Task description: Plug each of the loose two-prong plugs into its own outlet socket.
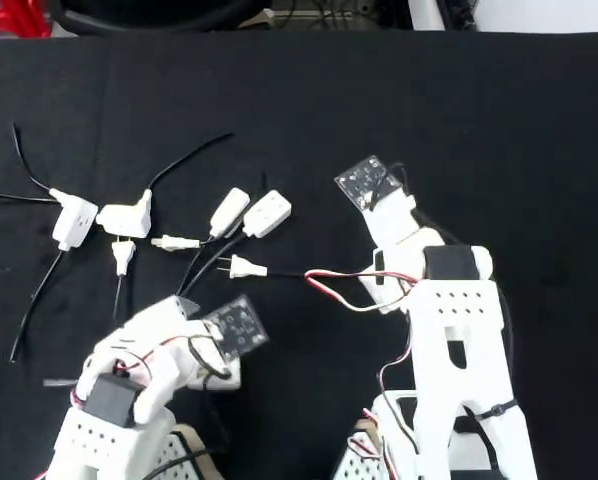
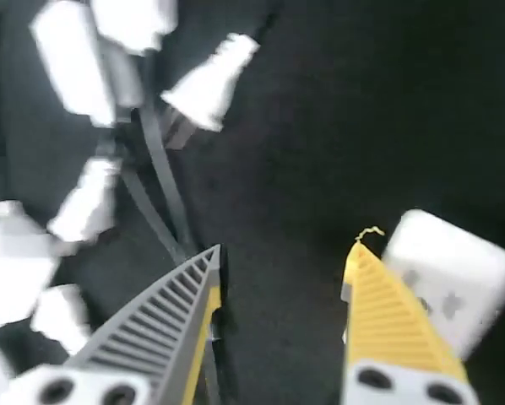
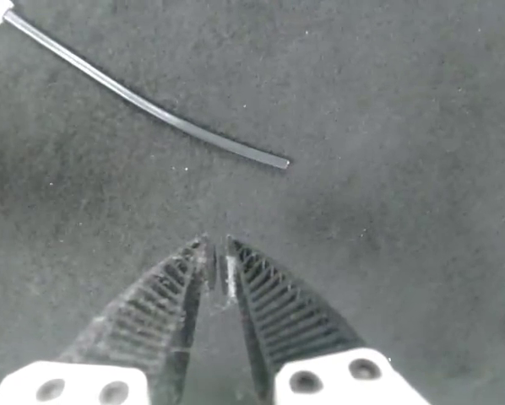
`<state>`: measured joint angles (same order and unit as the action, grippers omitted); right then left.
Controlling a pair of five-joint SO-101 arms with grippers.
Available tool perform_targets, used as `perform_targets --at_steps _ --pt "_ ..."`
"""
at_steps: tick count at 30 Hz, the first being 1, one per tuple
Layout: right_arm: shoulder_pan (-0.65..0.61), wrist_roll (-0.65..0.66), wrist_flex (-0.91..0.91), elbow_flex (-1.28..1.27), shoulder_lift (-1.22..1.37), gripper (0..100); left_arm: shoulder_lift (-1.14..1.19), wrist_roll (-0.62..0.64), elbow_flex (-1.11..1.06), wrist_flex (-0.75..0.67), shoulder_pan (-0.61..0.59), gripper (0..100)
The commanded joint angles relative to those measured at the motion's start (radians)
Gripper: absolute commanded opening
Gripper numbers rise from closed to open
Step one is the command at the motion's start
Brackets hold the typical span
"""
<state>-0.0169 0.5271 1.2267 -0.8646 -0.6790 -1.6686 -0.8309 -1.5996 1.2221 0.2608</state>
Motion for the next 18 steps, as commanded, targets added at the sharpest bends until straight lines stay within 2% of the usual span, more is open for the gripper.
perform_targets --at_steps 1,8,10,13,18 --pt "0.009 -0.009 -0.014 0.048 0.007 1.3 0.002 0.005 0.038 0.063 0.038 24" --pt "0.035 -0.009 -0.014 0.048 0.005 1.3 0.009 0.005 0.205 0.094 -0.094 24" --pt "0.035 -0.009 -0.014 0.048 0.005 1.3 0.009 -0.002 0.254 0.144 -0.101 24" --pt "0.035 -0.009 -0.014 0.048 0.007 1.3 0.009 -0.04 0.295 0.262 -0.019 24" --pt "0.035 -0.009 -0.014 0.048 0.007 1.3 0.011 -0.069 0.234 0.245 0.101 24"
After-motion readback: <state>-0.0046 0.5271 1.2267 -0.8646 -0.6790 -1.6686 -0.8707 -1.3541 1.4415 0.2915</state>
